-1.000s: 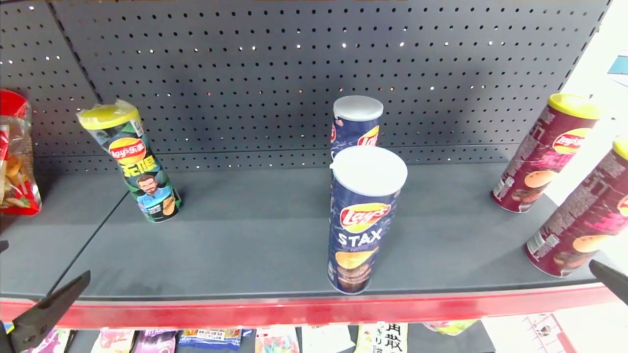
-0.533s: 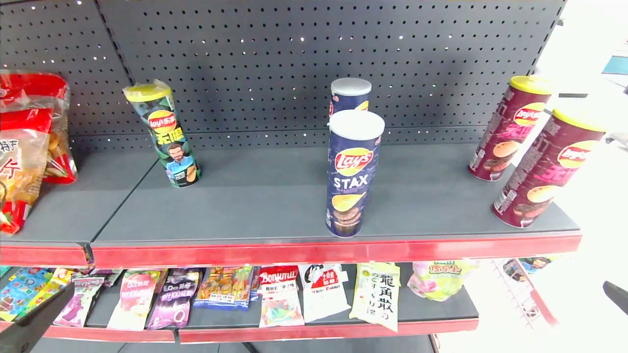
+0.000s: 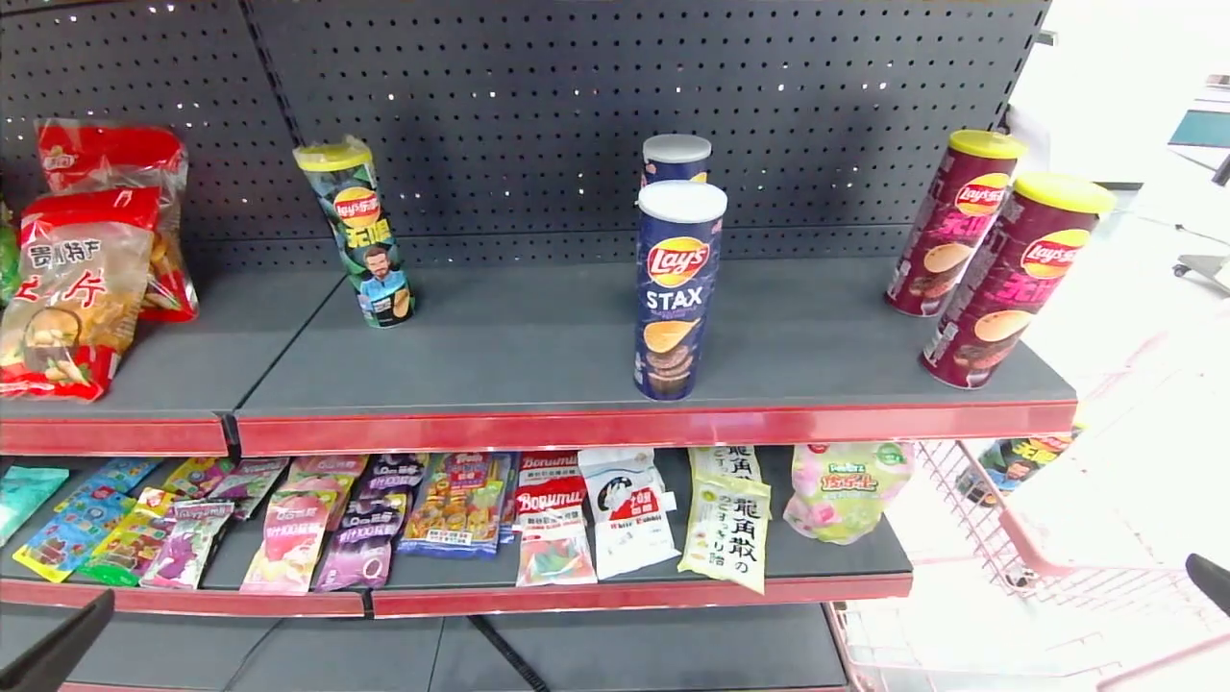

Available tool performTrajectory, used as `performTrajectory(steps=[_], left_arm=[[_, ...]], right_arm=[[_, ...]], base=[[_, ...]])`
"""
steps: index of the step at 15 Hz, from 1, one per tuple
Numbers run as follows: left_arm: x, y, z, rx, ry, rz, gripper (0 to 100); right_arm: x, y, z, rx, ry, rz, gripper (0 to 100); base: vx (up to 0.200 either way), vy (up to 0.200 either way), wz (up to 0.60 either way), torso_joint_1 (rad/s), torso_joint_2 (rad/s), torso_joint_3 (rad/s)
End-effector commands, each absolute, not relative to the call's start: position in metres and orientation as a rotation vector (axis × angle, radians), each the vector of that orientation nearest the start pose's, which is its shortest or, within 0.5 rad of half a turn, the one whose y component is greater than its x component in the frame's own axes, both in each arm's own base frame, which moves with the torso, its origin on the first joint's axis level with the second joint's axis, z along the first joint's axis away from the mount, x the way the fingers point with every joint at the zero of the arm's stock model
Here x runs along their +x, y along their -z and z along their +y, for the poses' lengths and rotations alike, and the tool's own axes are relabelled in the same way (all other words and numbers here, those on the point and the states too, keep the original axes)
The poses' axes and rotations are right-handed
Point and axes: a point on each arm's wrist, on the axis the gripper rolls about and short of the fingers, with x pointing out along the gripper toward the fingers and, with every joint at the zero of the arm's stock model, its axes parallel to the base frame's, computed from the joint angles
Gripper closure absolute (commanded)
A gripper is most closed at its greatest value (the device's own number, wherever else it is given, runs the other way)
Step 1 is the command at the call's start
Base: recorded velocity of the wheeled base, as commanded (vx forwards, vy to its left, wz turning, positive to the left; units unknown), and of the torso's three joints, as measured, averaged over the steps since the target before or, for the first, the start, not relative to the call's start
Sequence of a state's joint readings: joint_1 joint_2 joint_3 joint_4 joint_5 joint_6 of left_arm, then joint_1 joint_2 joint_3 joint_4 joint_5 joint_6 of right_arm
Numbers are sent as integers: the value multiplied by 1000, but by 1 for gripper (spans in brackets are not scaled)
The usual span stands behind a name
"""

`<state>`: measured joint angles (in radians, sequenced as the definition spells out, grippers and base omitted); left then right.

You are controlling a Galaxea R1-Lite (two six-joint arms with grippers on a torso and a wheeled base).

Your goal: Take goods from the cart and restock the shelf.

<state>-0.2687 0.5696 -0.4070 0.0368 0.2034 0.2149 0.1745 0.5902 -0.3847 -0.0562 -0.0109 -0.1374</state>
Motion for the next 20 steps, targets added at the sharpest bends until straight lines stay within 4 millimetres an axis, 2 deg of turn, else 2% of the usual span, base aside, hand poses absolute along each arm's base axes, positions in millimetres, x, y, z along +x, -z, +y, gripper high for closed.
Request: performTrajectory(steps=[1,15,18,20], left_arm=[[31,-187,-4,261,85,186,0],[31,-182,-4,263,88,198,0],[31,-182,-4,293,91,199,0],[31,-182,-4,296,92,195,0]], right_arm=[[39,-190,7,-150,-174,140,0],[40,-180,7,-159,-186,180,0],[41,-179,8,-159,-196,192,0],[41,-177,8,-159,-195,197,0]], base=[[0,-200,0,22,7,-2],[0,-200,0,4,2,3],[0,0,0,0,0,0],[0,0,-600,0,0,2]])
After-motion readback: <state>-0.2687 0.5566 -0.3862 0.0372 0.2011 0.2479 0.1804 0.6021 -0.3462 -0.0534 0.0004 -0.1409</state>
